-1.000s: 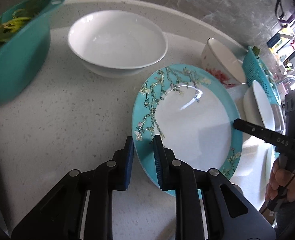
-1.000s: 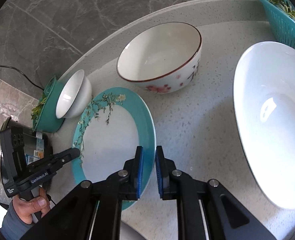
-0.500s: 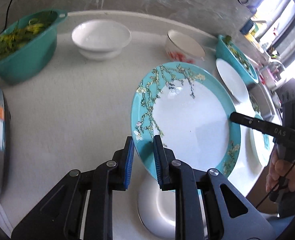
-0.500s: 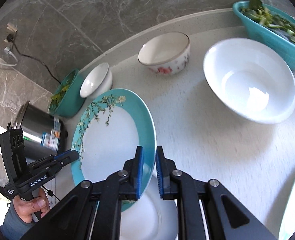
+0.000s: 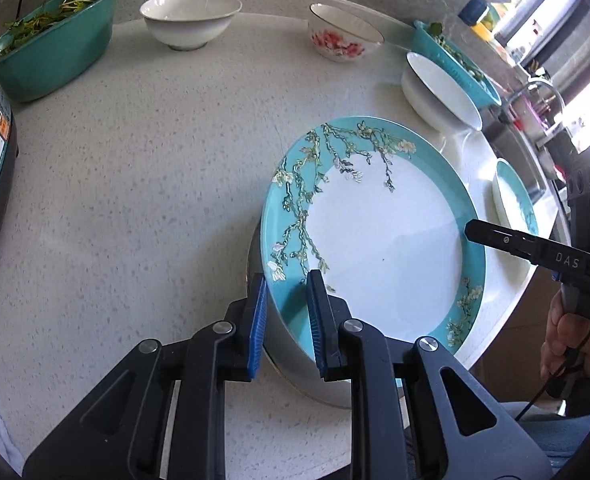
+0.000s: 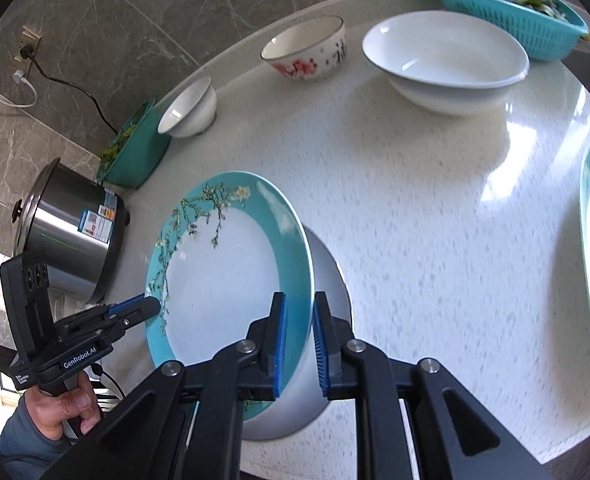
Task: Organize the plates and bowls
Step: 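Carry the teal plate with both grippers and lower it onto the grey-rimmed plate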
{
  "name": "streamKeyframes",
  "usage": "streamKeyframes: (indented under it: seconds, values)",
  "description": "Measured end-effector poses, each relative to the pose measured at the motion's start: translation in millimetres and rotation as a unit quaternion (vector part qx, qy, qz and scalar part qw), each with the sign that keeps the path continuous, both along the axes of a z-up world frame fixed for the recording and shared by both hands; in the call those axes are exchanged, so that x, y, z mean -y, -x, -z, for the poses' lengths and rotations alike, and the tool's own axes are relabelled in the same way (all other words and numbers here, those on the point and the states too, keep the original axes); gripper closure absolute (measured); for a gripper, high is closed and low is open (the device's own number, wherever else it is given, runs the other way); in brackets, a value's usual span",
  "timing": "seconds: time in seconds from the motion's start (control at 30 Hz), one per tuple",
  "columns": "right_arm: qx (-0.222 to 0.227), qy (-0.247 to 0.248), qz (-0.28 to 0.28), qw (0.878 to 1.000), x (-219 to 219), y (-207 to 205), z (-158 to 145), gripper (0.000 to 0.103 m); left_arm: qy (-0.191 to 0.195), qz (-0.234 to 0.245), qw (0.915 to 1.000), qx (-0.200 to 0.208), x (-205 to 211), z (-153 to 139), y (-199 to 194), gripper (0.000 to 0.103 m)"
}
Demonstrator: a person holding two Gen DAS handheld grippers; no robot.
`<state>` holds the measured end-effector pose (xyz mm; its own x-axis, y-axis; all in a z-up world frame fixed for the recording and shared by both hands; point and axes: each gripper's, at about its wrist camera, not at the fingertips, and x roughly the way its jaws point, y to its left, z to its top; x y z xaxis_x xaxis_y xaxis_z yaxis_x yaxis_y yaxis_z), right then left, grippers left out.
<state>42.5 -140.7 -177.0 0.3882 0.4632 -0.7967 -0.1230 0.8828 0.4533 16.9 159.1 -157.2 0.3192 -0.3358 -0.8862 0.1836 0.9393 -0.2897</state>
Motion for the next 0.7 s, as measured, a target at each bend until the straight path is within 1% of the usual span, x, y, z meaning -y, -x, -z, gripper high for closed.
streamKeyframes:
  seconds: [0.17,0.33,0.47,0.6,0.7]
  values:
    - [-0.007,0.009,0.005,1.000,-1,11,11,0.086,-0.011,0.012,0.9999,-0.001,4,5,10,0.085]
    - [0.000,0.025,0.008,1.000,-5,15,14,0.086,-0.022,0.021,0.9995,-0.002,6,13,11,0.085]
    - [0.005,0.042,0.009,0.999,-7,16,18,0.085,-0.041,0.035,0.9985,0.008,14,15,9,0.085]
    - [0.006,0.059,0.007,0.998,-10,18,21,0.083,-0.081,0.056,0.9949,0.023,27,15,11,0.085]
    - [0.011,0.073,0.003,0.997,-13,19,20,0.082,-0.095,0.063,0.9930,0.031,30,16,11,0.082]
